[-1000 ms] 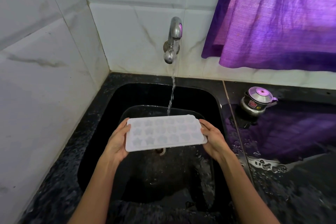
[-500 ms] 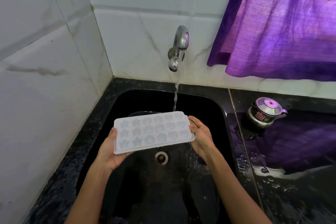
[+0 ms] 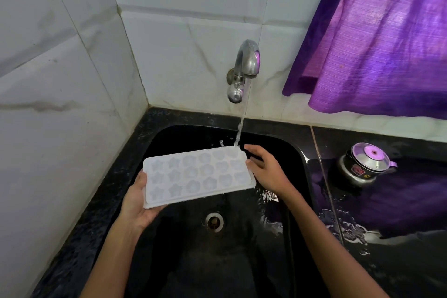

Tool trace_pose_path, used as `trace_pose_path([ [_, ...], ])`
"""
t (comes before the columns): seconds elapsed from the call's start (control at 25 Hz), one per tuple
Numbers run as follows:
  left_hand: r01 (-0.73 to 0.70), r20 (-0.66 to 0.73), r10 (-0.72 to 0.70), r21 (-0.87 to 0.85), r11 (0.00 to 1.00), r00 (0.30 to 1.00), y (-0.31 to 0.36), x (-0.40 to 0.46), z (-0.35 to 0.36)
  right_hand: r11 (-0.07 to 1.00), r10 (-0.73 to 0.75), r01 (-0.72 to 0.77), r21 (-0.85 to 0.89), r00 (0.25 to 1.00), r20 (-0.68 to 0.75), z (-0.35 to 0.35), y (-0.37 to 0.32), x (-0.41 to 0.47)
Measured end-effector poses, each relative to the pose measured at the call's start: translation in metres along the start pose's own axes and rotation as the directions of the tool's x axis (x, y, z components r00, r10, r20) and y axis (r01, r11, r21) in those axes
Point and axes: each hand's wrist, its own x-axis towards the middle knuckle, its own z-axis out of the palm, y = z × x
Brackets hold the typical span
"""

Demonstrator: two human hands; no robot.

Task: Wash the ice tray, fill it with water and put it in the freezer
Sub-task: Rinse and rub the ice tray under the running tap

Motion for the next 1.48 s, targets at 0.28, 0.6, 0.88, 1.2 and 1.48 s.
trace_pose_path([
  [0.28, -0.008, 0.008, 0.007, 0.023, 1.000, 1.000, -0.006, -0.001, 0.010, 0.772, 0.056, 0.130, -0.622, 0.961, 0.270, -0.017, -0.017, 0.015],
  [0.6, -0.047, 0.007, 0.047, 0.015, 0.999, 0.999, -0.004, -0.005, 0.008, 0.627, -0.071, 0.234, -0.743, 0.967, 0.244, -0.011, -0.031, 0.012],
  [0.88, -0.077, 0.036, 0.077, -0.010, 0.997, 0.996, -0.003, -0.007, 0.007, 0.569, -0.066, 0.221, -0.792, 0.972, 0.224, -0.010, -0.032, 0.010],
  [1.2, -0.056, 0.016, 0.056, -0.029, 0.998, 0.998, -0.006, -0.006, 0.006, 0.557, -0.059, 0.181, -0.811, 0.982, 0.179, -0.008, -0.032, 0.007],
  [1.48, -0.048, 0.017, 0.049, -0.044, 0.998, 0.999, -0.007, -0.004, 0.006, 0.661, 0.001, 0.149, -0.736, 0.980, 0.199, -0.006, -0.030, 0.006],
])
